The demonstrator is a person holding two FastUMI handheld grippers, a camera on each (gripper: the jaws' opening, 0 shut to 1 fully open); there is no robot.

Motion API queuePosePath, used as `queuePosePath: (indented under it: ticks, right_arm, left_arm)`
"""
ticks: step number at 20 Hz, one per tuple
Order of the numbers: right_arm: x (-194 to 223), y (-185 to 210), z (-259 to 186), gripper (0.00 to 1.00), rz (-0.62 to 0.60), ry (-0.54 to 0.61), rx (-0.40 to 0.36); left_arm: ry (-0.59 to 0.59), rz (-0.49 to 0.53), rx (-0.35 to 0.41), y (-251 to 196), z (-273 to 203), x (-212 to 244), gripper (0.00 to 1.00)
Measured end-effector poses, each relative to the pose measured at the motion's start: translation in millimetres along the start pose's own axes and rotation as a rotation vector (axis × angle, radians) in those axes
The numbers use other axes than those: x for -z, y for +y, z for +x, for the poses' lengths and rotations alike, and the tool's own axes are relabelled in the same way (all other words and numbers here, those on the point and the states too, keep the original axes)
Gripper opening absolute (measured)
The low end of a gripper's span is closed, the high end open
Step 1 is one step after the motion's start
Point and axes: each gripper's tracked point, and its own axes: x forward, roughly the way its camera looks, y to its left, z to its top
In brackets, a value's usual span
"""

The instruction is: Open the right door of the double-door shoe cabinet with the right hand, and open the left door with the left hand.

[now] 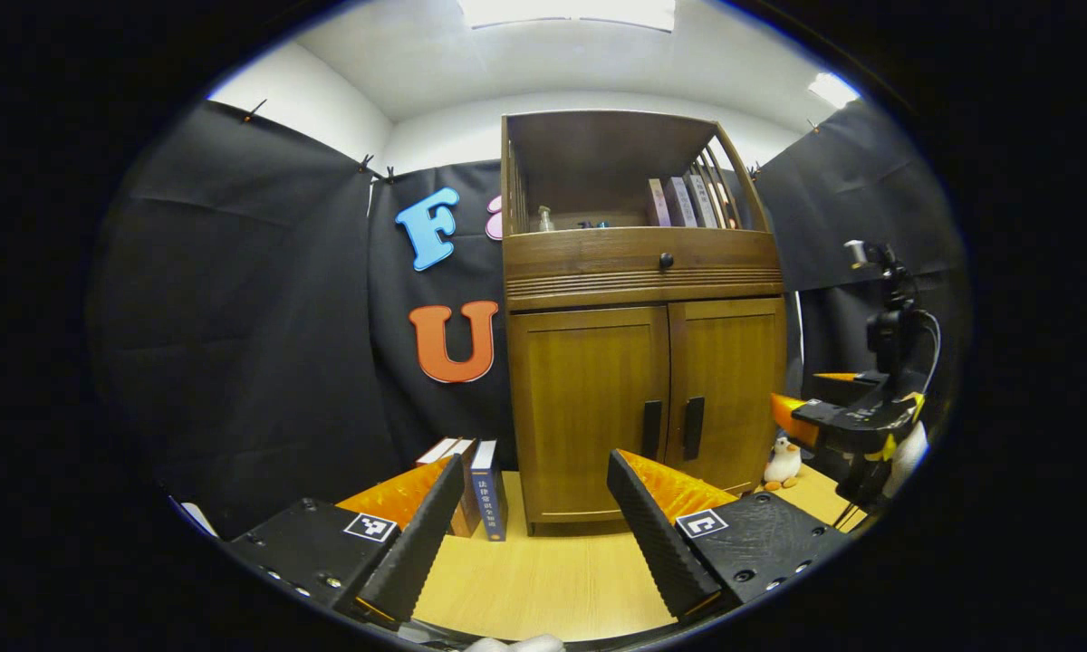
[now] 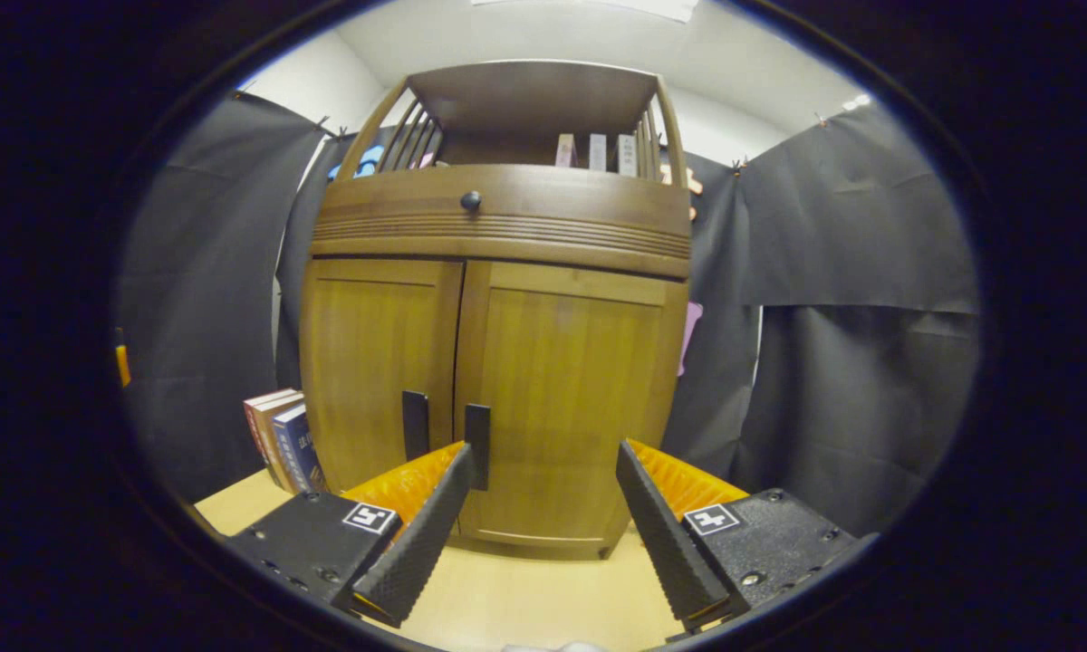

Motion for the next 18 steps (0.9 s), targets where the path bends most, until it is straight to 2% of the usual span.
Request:
queuePosePath:
  ticks: [8, 13, 18]
  right_arm:
    - [42, 44, 103, 1.00, 0.017, 0.099, -0.026]
    - [62, 64, 155, 0.96, 0.016, 0.170, -0.038]
    - [73, 71, 183, 0.76, 0.028, 0.204, -0.045]
  left_arm:
    - [0.023, -0.003, -0.094, 29, -15, 0, 0.96]
    - [0.038, -0.004, -0.152, 48, -20, 4, 0.96]
    - [0.051, -0.009, -0.182, 55, -18, 5, 0.96]
